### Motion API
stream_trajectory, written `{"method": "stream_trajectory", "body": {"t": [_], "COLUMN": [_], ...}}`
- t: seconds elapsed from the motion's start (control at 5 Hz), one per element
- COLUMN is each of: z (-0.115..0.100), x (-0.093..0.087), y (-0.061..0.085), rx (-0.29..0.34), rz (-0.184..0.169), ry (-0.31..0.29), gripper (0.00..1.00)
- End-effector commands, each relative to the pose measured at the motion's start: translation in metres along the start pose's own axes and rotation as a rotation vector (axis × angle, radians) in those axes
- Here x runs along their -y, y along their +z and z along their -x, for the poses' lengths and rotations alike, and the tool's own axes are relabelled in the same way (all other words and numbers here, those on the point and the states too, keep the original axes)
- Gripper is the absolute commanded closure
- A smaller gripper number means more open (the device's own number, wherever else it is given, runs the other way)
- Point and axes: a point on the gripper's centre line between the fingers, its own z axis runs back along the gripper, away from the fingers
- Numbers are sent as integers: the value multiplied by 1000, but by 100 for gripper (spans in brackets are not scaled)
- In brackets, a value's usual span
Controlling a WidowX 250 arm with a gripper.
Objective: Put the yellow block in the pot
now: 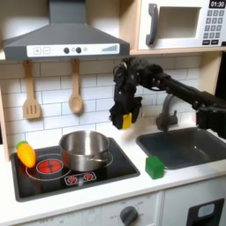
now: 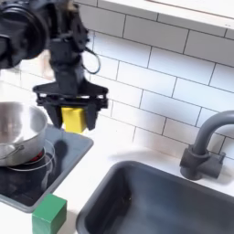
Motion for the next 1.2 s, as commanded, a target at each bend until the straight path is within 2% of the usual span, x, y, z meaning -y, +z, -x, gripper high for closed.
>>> {"method": "stream_trajectory", "body": {"t": [0.0,0.2,0.4,0.8,1.0], "z": [-3,-5,0,-6,-9], "x": [-48,-61,-72,-89,-94], "y": [10,18,20,23,17], "rx": [-4,5,-9,-6,-16], "rz": [2,8,11,0,-10], "ry": [84,102,121,143,157], "gripper": [100,100,100,100,100]}}
